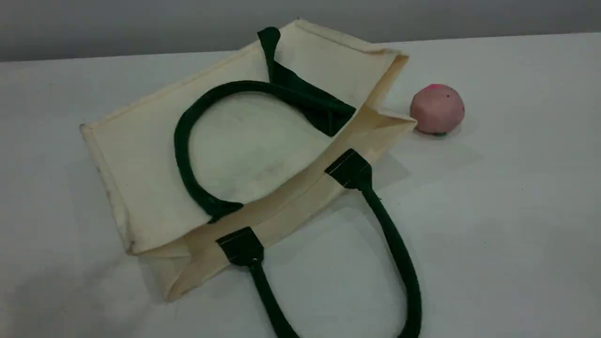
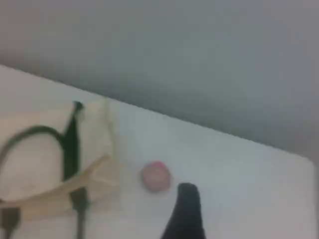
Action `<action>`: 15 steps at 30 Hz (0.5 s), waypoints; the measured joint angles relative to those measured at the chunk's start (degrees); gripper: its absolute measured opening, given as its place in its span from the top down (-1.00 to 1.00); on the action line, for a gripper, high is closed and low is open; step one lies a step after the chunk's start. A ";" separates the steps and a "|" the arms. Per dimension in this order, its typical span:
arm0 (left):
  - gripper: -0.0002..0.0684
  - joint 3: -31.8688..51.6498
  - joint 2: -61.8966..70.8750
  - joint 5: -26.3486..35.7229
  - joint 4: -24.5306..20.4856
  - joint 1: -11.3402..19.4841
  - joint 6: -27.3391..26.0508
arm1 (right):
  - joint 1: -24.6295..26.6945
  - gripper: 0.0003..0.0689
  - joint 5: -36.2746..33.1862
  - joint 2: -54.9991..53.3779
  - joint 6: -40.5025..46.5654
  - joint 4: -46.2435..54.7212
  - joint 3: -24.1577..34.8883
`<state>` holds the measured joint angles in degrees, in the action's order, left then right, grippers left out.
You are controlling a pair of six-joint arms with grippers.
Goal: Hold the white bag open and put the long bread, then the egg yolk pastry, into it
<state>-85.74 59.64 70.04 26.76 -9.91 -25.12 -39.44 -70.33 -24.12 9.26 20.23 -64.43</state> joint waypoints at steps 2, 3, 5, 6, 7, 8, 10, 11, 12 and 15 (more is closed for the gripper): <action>-0.42 4.53 -3.61 -0.09 0.00 0.00 -0.06 | 0.00 -0.62 0.17 2.52 -1.28 -2.08 0.06; -0.42 6.44 -5.63 -0.03 0.05 0.00 -0.13 | 0.00 -0.62 0.17 3.77 -1.89 -3.33 0.22; -0.42 11.07 -9.46 -0.04 0.12 0.00 -0.20 | 0.05 -0.62 0.15 6.11 -2.15 -5.04 1.39; -0.42 13.38 -11.57 -0.09 0.12 0.00 -0.20 | 0.05 -0.62 0.21 6.96 -2.15 -5.18 2.04; -0.42 15.32 -13.75 -0.09 0.12 0.00 -0.15 | 0.05 -0.62 0.27 7.92 -2.15 -5.18 2.92; -0.42 17.22 -15.57 -0.04 0.12 0.00 -0.15 | 0.05 -0.62 0.27 8.84 -2.15 -5.11 3.93; -0.42 21.60 -19.96 -0.04 0.12 0.00 -0.10 | 0.05 -0.62 0.27 10.37 -2.03 -5.11 5.99; -0.42 23.61 -22.18 -0.04 0.12 0.00 0.02 | 0.05 -0.62 0.34 11.20 -1.89 -5.17 7.24; -0.42 25.20 -24.04 -0.04 0.12 0.00 0.28 | 0.05 -0.62 0.39 11.98 -1.81 -5.38 8.56; -0.42 30.54 -30.31 -0.04 0.15 0.00 0.48 | 0.05 -0.62 0.39 13.97 -1.60 -6.71 12.42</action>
<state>-55.20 29.33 70.00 26.91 -9.91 -24.65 -39.39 -69.93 -10.15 7.67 13.53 -52.01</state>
